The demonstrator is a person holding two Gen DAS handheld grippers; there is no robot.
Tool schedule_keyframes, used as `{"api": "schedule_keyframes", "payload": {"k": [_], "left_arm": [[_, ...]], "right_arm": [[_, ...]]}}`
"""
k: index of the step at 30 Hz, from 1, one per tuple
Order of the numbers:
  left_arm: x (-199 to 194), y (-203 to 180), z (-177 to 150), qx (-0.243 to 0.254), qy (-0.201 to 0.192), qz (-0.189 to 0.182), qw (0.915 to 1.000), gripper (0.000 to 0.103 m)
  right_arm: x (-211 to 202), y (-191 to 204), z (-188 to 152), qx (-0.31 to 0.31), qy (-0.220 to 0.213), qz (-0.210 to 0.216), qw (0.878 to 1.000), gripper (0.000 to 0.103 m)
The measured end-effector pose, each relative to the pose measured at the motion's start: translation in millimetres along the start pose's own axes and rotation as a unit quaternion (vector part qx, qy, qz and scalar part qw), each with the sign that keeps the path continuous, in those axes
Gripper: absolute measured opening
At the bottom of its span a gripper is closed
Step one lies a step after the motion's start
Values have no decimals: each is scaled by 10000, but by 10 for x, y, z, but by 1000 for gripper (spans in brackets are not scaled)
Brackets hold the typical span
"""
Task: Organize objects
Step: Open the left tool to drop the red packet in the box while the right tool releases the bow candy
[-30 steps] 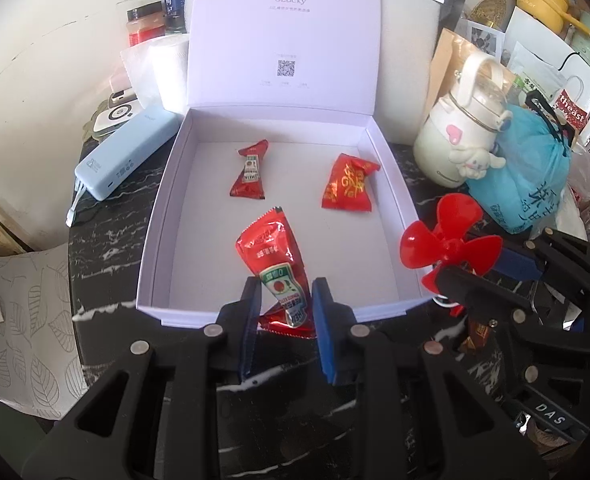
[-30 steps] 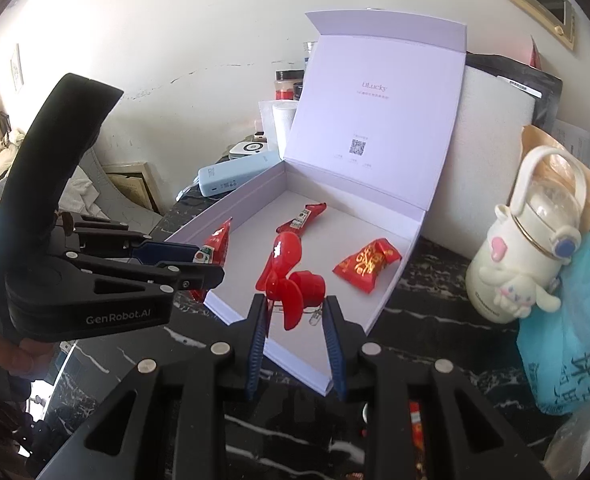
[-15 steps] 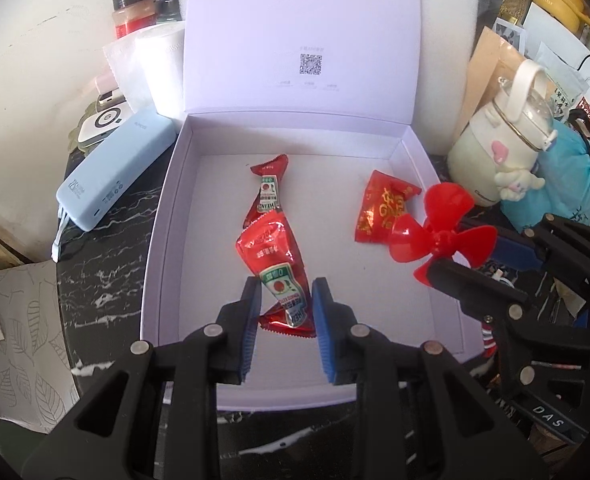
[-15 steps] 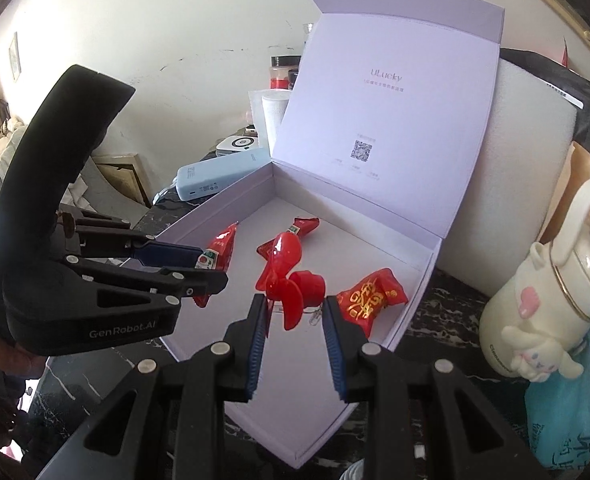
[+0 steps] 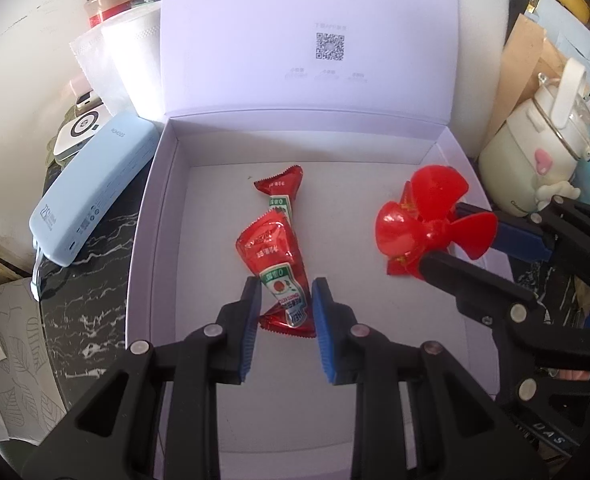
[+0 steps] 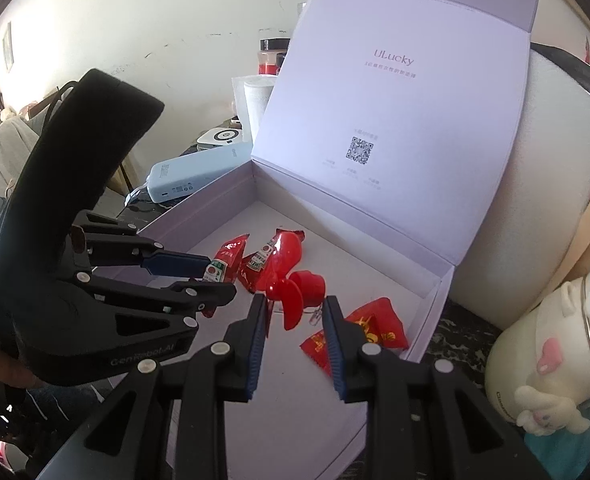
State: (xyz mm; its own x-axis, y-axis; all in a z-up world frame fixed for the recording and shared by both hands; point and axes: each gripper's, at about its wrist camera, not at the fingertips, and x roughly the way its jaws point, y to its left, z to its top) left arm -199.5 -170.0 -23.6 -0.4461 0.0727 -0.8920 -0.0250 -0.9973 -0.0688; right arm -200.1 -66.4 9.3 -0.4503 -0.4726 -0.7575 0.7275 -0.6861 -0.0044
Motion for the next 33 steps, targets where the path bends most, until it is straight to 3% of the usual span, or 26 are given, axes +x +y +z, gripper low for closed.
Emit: {"api": "schedule_keyframes", "payload": {"k": [10,33], "left_arm": [[291,78,134,-16,257,-36,9997,25],[373,59,238,113,313,183,9993,25]], "right_arm": [[267,-99,70,9,245,-34,9997,27],[470,-166,21,174,688,-169,9973,28]]}}
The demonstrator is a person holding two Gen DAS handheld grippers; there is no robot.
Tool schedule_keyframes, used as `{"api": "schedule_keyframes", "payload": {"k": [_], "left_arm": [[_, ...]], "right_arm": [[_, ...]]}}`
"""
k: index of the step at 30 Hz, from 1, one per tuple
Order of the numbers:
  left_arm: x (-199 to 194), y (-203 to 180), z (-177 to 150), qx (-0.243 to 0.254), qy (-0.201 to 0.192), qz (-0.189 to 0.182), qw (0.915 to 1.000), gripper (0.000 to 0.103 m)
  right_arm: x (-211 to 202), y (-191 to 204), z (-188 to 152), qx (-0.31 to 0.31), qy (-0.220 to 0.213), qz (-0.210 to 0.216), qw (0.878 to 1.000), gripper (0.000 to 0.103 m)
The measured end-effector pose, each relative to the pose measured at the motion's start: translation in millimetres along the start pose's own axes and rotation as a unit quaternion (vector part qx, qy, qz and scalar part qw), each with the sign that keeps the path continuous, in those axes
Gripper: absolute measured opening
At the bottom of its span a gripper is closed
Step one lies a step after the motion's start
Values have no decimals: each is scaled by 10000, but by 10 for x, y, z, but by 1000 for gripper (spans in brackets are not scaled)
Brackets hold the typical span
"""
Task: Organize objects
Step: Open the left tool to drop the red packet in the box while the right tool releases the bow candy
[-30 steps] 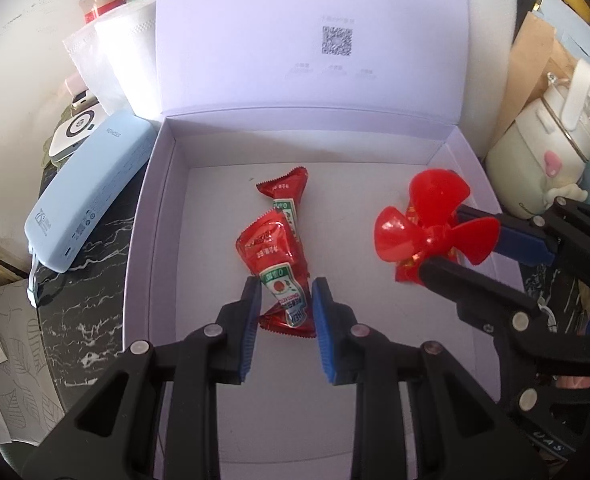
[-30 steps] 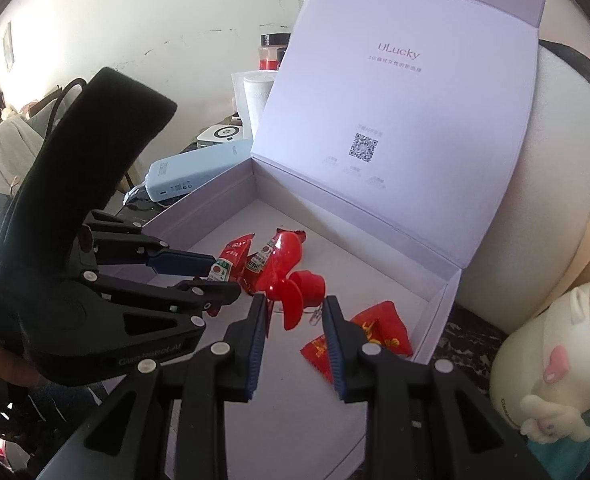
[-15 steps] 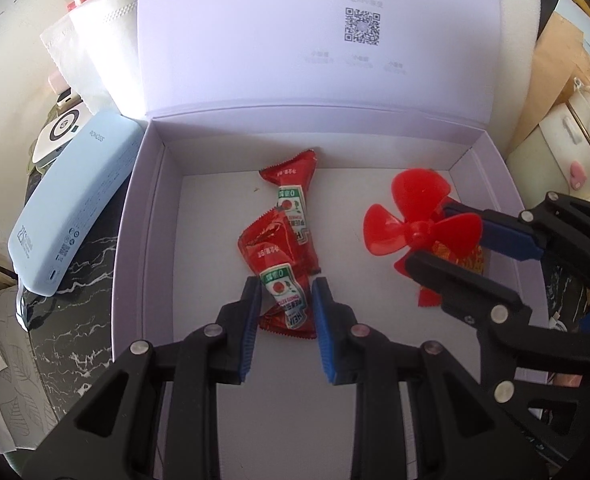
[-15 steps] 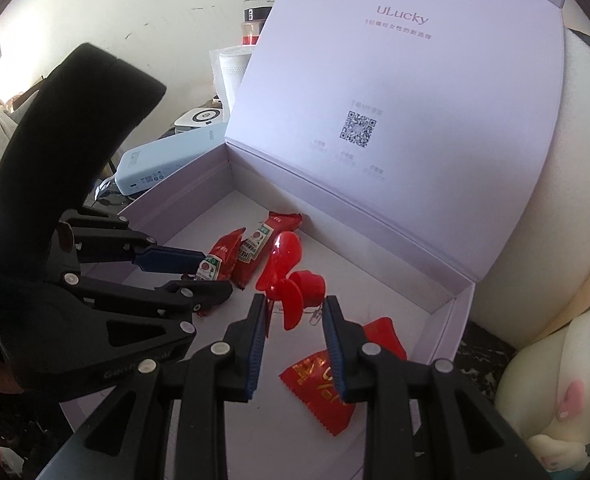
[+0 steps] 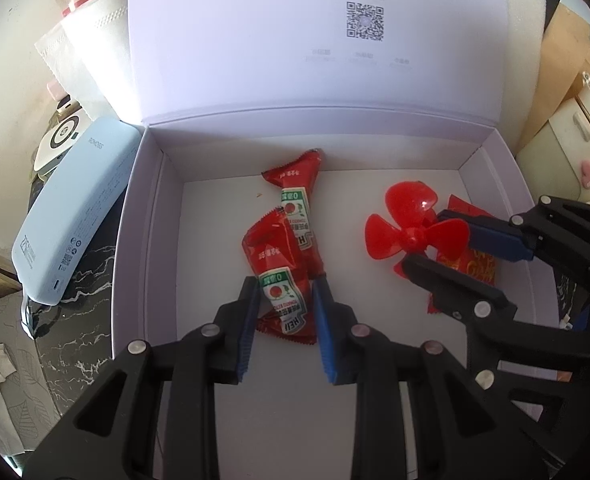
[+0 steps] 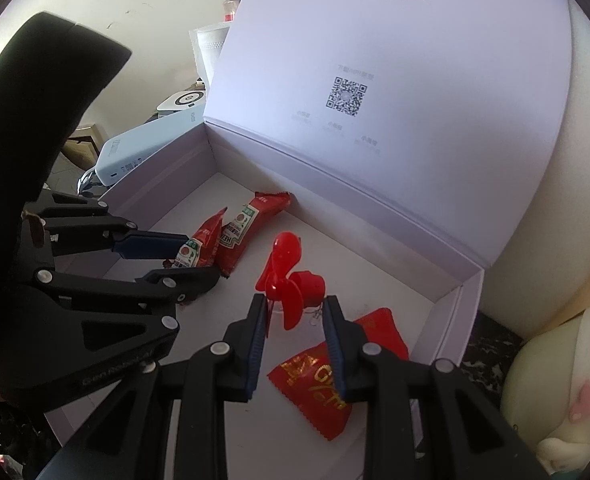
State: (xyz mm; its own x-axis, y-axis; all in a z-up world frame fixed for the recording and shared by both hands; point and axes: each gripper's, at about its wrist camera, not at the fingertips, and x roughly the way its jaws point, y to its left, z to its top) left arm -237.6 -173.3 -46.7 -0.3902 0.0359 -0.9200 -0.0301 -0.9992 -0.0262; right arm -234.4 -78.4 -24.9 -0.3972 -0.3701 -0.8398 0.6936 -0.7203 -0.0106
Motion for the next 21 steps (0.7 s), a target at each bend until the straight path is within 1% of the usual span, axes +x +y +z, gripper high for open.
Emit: {"api": "schedule_keyframes", "payload": {"k": [4,13,21], "left_arm": [[-12,-33,-11,50,40,91,9999,27],[-56,-74,-78,50,165,4,9999,27],[-301,-150,-108,106,-49,13,9999,27]], "right_arm": [[-4,-11,-27,45,90,-90,9999,28],[-135,23,-103,38,121,-143,9998,28],[-389,3,-159,38,31,-220,9997,28]]}}
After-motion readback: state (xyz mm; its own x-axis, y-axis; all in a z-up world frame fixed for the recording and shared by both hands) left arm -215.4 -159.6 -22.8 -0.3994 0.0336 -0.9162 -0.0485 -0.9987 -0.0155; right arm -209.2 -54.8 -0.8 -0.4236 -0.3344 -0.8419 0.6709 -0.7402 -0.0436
